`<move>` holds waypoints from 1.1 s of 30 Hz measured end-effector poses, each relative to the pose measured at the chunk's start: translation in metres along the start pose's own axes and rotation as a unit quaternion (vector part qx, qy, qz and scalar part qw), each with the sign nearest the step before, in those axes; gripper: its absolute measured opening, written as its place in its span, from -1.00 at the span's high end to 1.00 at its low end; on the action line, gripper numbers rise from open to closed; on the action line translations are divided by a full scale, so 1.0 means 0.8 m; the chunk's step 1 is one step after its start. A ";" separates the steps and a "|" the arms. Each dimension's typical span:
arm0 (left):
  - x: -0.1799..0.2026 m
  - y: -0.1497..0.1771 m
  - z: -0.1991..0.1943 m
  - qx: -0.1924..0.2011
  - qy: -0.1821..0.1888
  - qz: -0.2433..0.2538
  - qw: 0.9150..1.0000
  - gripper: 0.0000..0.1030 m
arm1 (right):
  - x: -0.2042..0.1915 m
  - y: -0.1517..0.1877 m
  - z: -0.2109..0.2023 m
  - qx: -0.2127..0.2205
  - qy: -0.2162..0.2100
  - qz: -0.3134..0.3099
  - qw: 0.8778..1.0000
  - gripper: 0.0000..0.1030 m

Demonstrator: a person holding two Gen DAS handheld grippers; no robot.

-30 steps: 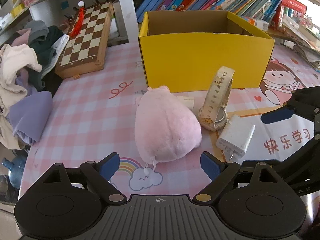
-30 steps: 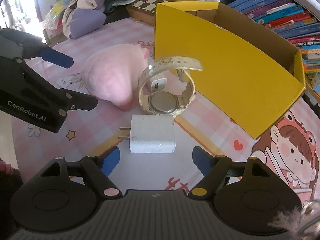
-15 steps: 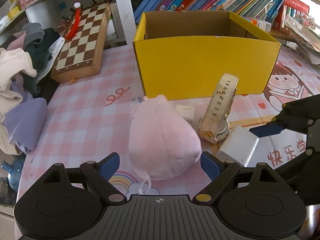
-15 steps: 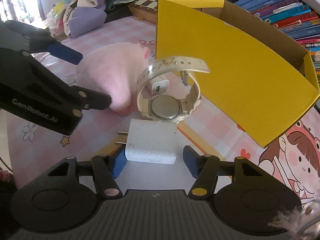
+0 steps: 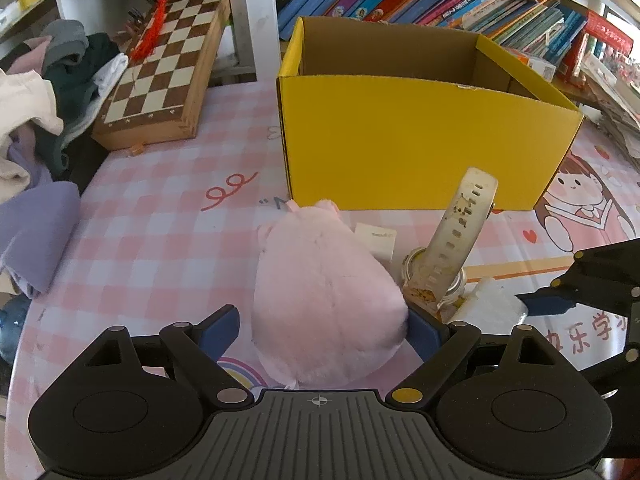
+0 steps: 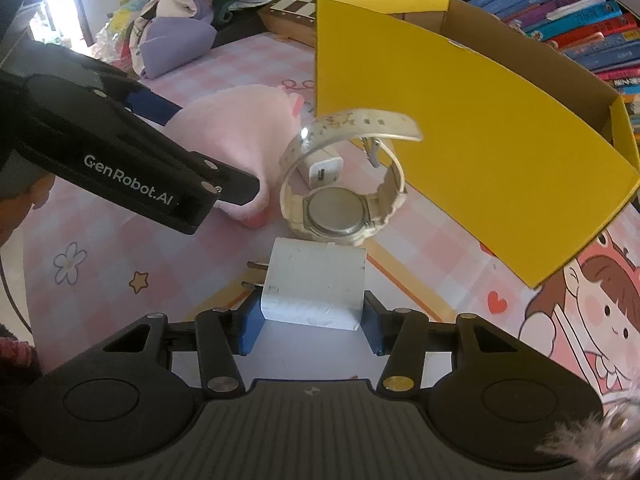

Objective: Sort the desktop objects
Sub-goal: 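Close the left gripper on the pink plush pig while the right gripper grasps the white charger, then lift the plush pig and charger and carry both over the yellow box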

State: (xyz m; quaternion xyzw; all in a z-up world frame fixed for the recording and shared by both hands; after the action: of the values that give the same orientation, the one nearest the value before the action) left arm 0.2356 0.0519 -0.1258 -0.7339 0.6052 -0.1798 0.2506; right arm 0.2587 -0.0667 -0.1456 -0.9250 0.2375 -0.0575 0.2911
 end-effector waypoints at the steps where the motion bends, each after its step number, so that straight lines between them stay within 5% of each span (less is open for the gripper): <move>1: -0.001 0.001 0.001 -0.001 0.004 -0.003 1.000 -0.74 | 0.002 0.001 -0.001 -0.001 0.001 0.005 1.000 0.07; 5: -0.007 0.007 0.005 -0.005 0.026 -0.031 0.999 -0.71 | 0.006 0.005 -0.005 -0.006 0.013 0.020 1.000 0.07; 7: -0.009 0.010 0.004 -0.005 0.039 -0.038 0.998 -0.48 | 0.007 0.007 -0.009 -0.007 0.018 0.025 1.000 0.07; 13: -0.012 0.015 -0.005 0.000 0.046 -0.035 0.998 -0.32 | 0.010 0.015 -0.024 -0.008 0.032 0.040 0.999 0.07; 33: -0.021 0.021 -0.075 0.051 0.062 -0.010 0.997 -0.28 | 0.007 0.038 -0.083 0.015 0.082 0.120 0.989 0.07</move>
State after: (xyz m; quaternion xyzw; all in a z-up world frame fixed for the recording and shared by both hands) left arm 0.1849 0.0566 -0.0865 -0.7136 0.6022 -0.2585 0.2478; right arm 0.2349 -0.1247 -0.1083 -0.8774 0.3693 -0.1011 0.2891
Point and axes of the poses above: each gripper's, at about its wrist camera, not at the fingertips, and z roughly the way its jaws point, x to its right, y to its underside, the point moved 10 cm from there along z, roughly the way its jaws point, and after that the axes turned 2 degrees about z, right-handed, at the moved point
